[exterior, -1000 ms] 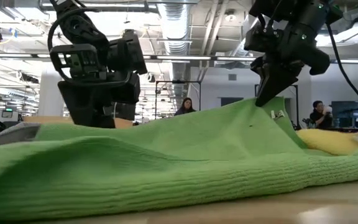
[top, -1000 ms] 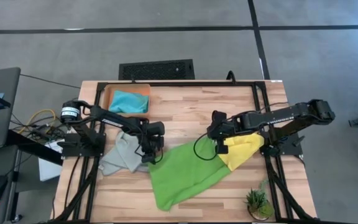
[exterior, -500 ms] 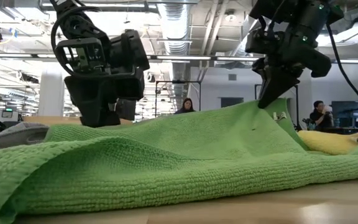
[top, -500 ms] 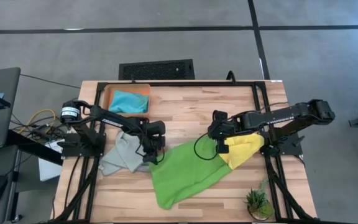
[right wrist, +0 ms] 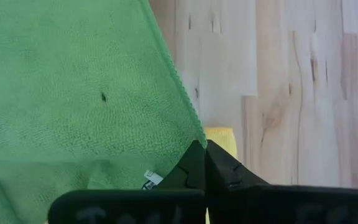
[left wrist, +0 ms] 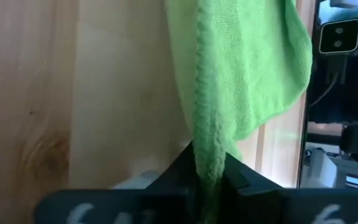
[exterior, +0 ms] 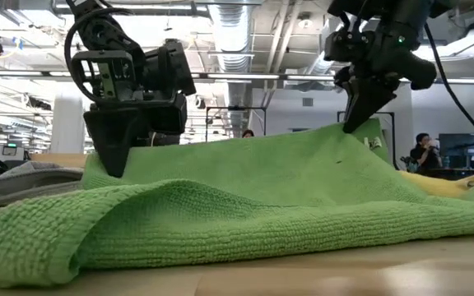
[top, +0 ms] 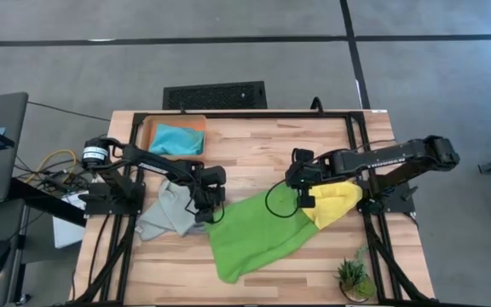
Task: Fold microfiber towels
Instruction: Fold the green microfiber cloth
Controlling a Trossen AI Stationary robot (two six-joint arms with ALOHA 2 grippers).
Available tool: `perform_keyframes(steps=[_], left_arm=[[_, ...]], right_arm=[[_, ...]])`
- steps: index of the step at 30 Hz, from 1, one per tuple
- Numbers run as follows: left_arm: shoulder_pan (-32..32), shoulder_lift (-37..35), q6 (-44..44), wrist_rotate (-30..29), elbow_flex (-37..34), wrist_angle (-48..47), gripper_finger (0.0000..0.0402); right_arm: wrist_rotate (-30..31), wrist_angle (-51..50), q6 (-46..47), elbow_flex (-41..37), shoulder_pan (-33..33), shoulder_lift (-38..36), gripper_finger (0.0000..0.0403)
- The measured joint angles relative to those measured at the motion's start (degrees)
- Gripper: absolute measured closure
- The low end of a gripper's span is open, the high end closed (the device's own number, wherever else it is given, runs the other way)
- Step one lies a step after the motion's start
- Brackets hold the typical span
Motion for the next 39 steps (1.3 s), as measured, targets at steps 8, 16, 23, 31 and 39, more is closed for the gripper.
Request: perform_keyframes(steps=[8, 16, 23, 31, 39], left_arm=[[0.0, -5.6, 1.8, -6.7, 4.2, -8.3, 0.04], [0.1, -12.1, 3.1, -26.7, 12.3, -21.6, 0.0401], [0.1, -16.6, 6.3, -34.4, 20.0, -26.7, 0.0401], [0.1, -17.6, 6.7, -57.1, 26.8, -33.2, 0.0401], [0.0, -17.6, 8.1, -66.2, 28.4, -33.2, 0.0401]], right_arm=[[6.2, -3.3, 0.0, 3.8, 0.0, 0.0, 0.0394], [13.4, -5.7, -0.4, 8.8, -0.6, 0.0, 0.0394], [16.1, -6.9, -2.4, 13.5, -0.4, 0.0, 0.0392], [34.4, -7.3, -3.1, 16.3, -0.9, 0.0, 0.0394], [39.2, -7.3, -3.5, 16.7, -0.7, 0.0, 0.0393]])
